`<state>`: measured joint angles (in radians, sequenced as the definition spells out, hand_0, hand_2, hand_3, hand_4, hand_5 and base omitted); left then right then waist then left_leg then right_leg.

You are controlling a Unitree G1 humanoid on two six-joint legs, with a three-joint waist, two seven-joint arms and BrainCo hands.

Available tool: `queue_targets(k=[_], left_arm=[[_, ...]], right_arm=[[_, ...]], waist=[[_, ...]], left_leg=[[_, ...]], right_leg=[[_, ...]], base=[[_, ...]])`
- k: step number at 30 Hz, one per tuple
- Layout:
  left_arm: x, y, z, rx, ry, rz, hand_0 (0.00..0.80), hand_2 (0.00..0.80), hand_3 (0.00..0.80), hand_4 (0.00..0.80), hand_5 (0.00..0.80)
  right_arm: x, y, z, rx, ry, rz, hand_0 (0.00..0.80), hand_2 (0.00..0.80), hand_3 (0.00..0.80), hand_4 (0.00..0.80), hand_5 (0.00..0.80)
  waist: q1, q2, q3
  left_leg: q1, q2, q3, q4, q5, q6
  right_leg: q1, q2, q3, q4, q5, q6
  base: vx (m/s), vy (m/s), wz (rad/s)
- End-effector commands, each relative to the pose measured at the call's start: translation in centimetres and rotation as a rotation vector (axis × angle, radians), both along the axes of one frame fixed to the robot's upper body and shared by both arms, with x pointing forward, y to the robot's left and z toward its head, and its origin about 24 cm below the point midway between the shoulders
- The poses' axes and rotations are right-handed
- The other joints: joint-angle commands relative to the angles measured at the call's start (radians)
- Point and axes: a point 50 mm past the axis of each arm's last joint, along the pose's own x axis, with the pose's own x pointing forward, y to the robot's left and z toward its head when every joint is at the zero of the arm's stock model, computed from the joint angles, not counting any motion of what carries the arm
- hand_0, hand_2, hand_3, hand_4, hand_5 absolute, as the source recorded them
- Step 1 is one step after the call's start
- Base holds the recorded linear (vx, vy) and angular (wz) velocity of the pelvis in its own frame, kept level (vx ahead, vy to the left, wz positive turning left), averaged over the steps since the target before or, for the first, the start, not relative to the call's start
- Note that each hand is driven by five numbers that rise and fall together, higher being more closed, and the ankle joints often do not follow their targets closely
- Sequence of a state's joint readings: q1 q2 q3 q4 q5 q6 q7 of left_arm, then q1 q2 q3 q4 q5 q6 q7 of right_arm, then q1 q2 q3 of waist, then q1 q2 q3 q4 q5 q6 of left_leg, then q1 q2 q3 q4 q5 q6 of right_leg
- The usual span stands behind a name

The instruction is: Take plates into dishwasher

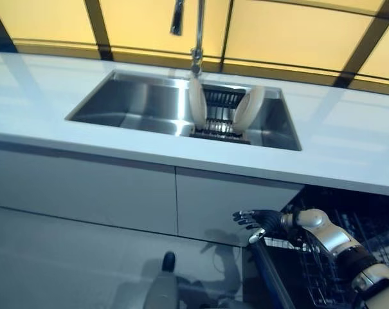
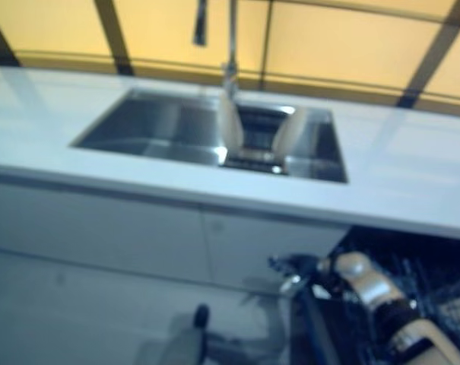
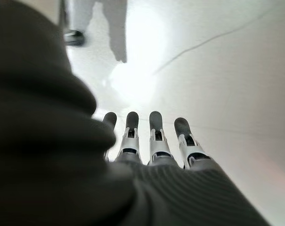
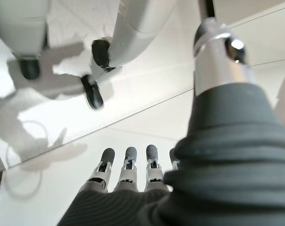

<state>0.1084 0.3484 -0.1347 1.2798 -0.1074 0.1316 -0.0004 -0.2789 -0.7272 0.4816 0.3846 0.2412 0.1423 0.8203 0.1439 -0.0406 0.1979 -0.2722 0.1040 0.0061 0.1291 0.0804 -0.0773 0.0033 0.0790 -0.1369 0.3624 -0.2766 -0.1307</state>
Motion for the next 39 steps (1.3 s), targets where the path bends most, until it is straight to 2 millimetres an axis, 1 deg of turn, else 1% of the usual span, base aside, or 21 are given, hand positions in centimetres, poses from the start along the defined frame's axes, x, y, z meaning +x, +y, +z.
queue_targets(k=[1, 4, 6, 7, 8, 12, 15, 20, 23, 24, 25, 26, 29, 30, 31, 33, 34, 36, 37, 38, 39], left_arm=[[3.4, 1.9, 1.0, 0.053, -0.080, -0.087, 0.000, 0.000, 0.000, 0.000, 0.000], [5.9, 2.3, 1.6, 0.053, -0.138, -0.055, 0.000, 0.000, 0.000, 0.000, 0.000], [6.2, 2.4, 1.7, 0.055, -0.144, -0.069, 0.000, 0.000, 0.000, 0.000, 0.000], [6.3, 2.4, 1.7, 0.049, -0.150, -0.082, 0.000, 0.000, 0.000, 0.000, 0.000], [6.1, 2.4, 1.7, 0.046, -0.151, -0.080, 0.000, 0.000, 0.000, 0.000, 0.000], [4.2, 1.8, 1.1, 0.017, -0.119, -0.091, 0.000, 0.000, 0.000, 0.000, 0.000], [3.3, 1.0, 0.6, 0.003, -0.103, -0.098, 0.000, 0.000, 0.000, 0.000, 0.000], [3.4, 0.3, 0.4, 0.010, -0.096, -0.143, 0.000, 0.000, 0.000, 0.000, 0.000], [3.9, 0.2, 0.4, 0.020, -0.104, -0.148, 0.000, 0.000, 0.000, 0.000, 0.000], [4.0, 0.2, 0.4, 0.021, -0.108, -0.148, 0.000, 0.000, 0.000, 0.000, 0.000], [4.3, 0.1, 0.4, 0.019, -0.113, -0.150, 0.000, 0.000, 0.000, 0.000, 0.000], [4.3, 0.1, 0.4, 0.018, -0.114, -0.151, 0.000, 0.000, 0.000, 0.000, 0.000], [4.6, 0.2, 0.4, 0.018, -0.112, -0.167, 0.000, 0.000, 0.000, 0.000, 0.000], [4.9, 0.3, 0.5, 0.020, -0.105, -0.187, 0.000, 0.000, 0.000, 0.000, 0.000], [5.0, 0.3, 0.5, 0.020, -0.106, -0.186, 0.000, 0.000, 0.000, 0.000, 0.000], [5.0, 0.5, 0.6, 0.027, -0.105, -0.190, 0.000, 0.000, 0.000, 0.000, 0.000], [4.9, 0.7, 0.7, 0.035, -0.106, -0.185, 0.000, 0.000, 0.000, 0.000, 0.000], [4.8, 1.3, 0.9, 0.063, -0.112, -0.147, 0.000, 0.000, 0.000, 0.000, 0.000], [4.9, 1.6, 1.0, 0.070, -0.123, -0.125, 0.000, 0.000, 0.000, 0.000, 0.000], [5.7, 2.0, 1.3, 0.084, -0.142, -0.096, 0.000, 0.000, 0.000, 0.000, 0.000], [6.1, 2.0, 1.4, 0.092, -0.151, -0.076, 0.000, 0.000, 0.000, 0.000, 0.000]], right_arm=[[0.9, 1.1, 4.6, 0.201, -0.058, 0.094, 0.000, 0.000, 0.000, 0.000, 0.000], [1.0, 1.0, 5.8, 0.297, -0.047, 0.131, 0.000, 0.000, 0.000, 0.000, 0.000], [1.1, 1.0, 6.2, 0.322, -0.057, 0.120, 0.000, 0.000, 0.000, 0.000, 0.000], [1.8, 1.0, 7.5, 0.389, -0.093, 0.084, 0.000, 0.000, 0.000, 0.000, 0.000], [2.1, 1.0, 7.9, 0.422, -0.104, 0.071, 0.000, 0.000, 0.000, 0.000, 0.000], [3.9, 1.6, 11.9, 0.809, -0.157, -0.049, 0.000, 0.000, 0.000, 0.000, 0.000], [5.0, 1.4, 13.9, 1.001, -0.206, -0.131, 0.000, 0.000, 0.000, 0.000, 0.000], [6.6, -0.6, 17.7, 1.184, -0.358, -0.300, 0.000, 0.000, 0.000, 0.000, 0.000], [7.8, -3.2, 21.1, 1.244, -0.519, -0.480, 0.000, 0.000, 0.000, 0.000, 0.000], [7.9, -3.4, 21.4, 1.248, -0.529, -0.493, 0.000, 0.000, 0.000, 0.000, 0.000], [8.2, -4.3, 23.0, 1.296, -0.563, -0.541, 0.000, 0.000, 0.000, 0.000, 0.000], [8.2, -4.4, 23.1, 1.304, -0.568, -0.546, 0.000, 0.000, 0.000, 0.000, 0.000], [8.6, -5.1, 25.7, 1.426, -0.586, -0.591, 0.000, 0.000, 0.000, 0.000, 0.000], [8.9, -5.1, 26.7, 1.441, -0.607, -0.650, 0.000, 0.000, 0.000, 0.000, 0.000], [9.0, -5.1, 26.8, 1.441, -0.607, -0.649, 0.000, 0.000, 0.000, 0.000, 0.000], [9.5, -6.1, 27.1, 1.402, -0.670, -0.781, 0.000, 0.000, 0.000, 0.000, 0.000], [9.6, -6.3, 27.3, 1.373, -0.697, -0.828, 0.000, 0.000, 0.000, 0.000, 0.000], [10.3, -6.3, 27.9, 1.237, -0.740, -0.934, 0.000, 0.000, 0.000, 0.000, 0.000], [10.7, -6.3, 28.5, 1.175, -0.755, -0.949, 0.000, 0.000, 0.000, 0.000, 0.000], [11.0, -7.0, 29.4, 1.055, -0.800, -0.991, 0.000, 0.000, 0.000, 0.000, 0.000], [11.0, -7.6, 29.4, 0.967, -0.817, -1.029, 0.000, 0.000, 0.000, 0.000, 0.000]], waist=[[-0.024, -0.079, -0.047], [-0.037, -0.086, -0.089], [-0.037, -0.090, -0.098], [-0.035, -0.097, -0.108], [-0.033, -0.099, -0.110], [-0.023, -0.105, -0.123], [-0.017, -0.099, -0.125], [-0.010, -0.093, -0.129], [-0.011, -0.092, -0.139], [-0.011, -0.092, -0.140], [-0.014, -0.089, -0.146], [-0.014, -0.088, -0.145], [-0.013, -0.083, -0.159], [-0.013, -0.086, -0.168], [-0.013, -0.086, -0.168], [-0.032, -0.065, -0.157], [-0.038, -0.054, -0.150], [-0.042, -0.041, -0.134], [-0.046, -0.045, -0.129], [-0.057, -0.034, -0.119], [-0.064, -0.041, -0.121]], left_leg=[[0.104, -0.062, 0.056, -0.063, 0.049, 0.032], [0.154, -0.045, 0.078, -0.110, 0.030, 0.037], [0.143, -0.044, 0.080, -0.107, 0.030, 0.036], [0.125, -0.043, 0.079, -0.106, 0.032, 0.035], [0.119, -0.043, 0.078, -0.105, 0.032, 0.034], [0.107, -0.036, 0.067, -0.097, 0.020, 0.028], [0.111, -0.030, 0.063, -0.086, 0.010, 0.024], [0.110, -0.024, 0.057, -0.057, -0.009, 0.017], [0.120, -0.028, 0.053, -0.040, -0.028, 0.017], [0.122, -0.029, 0.054, -0.039, -0.029, 0.017], [0.131, -0.035, 0.051, -0.036, -0.038, 0.020], [0.132, -0.036, 0.050, -0.036, -0.039, 0.021], [0.156, -0.057, 0.046, -0.047, -0.054, 0.038], [0.171, -0.080, 0.045, -0.059, -0.059, 0.059], [0.171, -0.081, 0.047, -0.061, -0.058, 0.060], [0.233, -0.095, 0.033, -0.094, -0.063, 0.080], [0.257, -0.091, 0.029, -0.108, -0.063, 0.079], [0.298, -0.069, 0.034, -0.136, -0.053, 0.056], [0.317, -0.058, 0.042, -0.148, -0.059, 0.043], [0.322, -0.023, 0.055, -0.177, -0.051, 0.041], [0.323, -0.018, 0.052, -0.187, -0.045, 0.036]], right_leg=[[0.191, -0.163, 0.018, -0.287, 0.213, 0.211], [0.174, -0.198, -0.027, -0.309, 0.222, 0.232], [0.171, -0.199, -0.029, -0.320, 0.226, 0.233], [0.169, -0.200, -0.030, -0.339, 0.234, 0.234], [0.169, -0.200, -0.030, -0.346, 0.236, 0.234], [0.186, -0.197, -0.025, -0.373, 0.233, 0.235], [0.197, -0.200, -0.026, -0.380, 0.230, 0.236], [0.212, -0.207, -0.033, -0.381, 0.224, 0.236], [0.217, -0.217, -0.039, -0.376, 0.221, 0.242], [0.217, -0.218, -0.039, -0.376, 0.222, 0.242], [0.213, -0.225, -0.042, -0.363, 0.220, 0.244], [0.213, -0.226, -0.041, -0.362, 0.220, 0.245], [0.217, -0.239, -0.041, -0.341, 0.211, 0.257], [0.207, -0.248, -0.047, -0.285, 0.232, 0.267], [0.203, -0.250, -0.045, -0.280, 0.230, 0.269], [0.063, -0.245, -0.021, -0.044, 0.316, 0.286], [0.012, -0.243, -0.014, -0.010, 0.322, 0.285], [-0.030, -0.269, -0.036, -0.101, 0.344, 0.273], [-0.053, -0.295, -0.058, -0.255, 0.391, 0.282], [-0.053, -0.266, -0.039, -0.275, 0.352, 0.272], [-0.044, -0.247, -0.019, -0.302, 0.350, 0.272]], base=[[0.245, 0.092, -0.43], [0.194, 0.054, -0.08], [0.047, -0.013, 0.06], [0.033, -0.021, -0.11], [0.057, -0.033, -0.11], [0.085, -0.020, -0.06], [0.083, -0.007, -0.01], [0.074, 0.003, 0.03], [0.080, 0.031, 0.03], [0.098, 0.061, 0.07], [0.076, 0.053, 0.07], [0.099, 0.076, 0.07], [0.095, 0.085, 0.01], [0.076, 0.078, -0.03], [0.054, 0.083, -0.07], [0.045, 0.070, -0.14], [0.065, -0.017, -0.15], [0.064, -0.154, -0.23], [0.003, -0.236, -0.27], [0.000, -0.234, -0.26], [0.005, -0.178, -0.06]])
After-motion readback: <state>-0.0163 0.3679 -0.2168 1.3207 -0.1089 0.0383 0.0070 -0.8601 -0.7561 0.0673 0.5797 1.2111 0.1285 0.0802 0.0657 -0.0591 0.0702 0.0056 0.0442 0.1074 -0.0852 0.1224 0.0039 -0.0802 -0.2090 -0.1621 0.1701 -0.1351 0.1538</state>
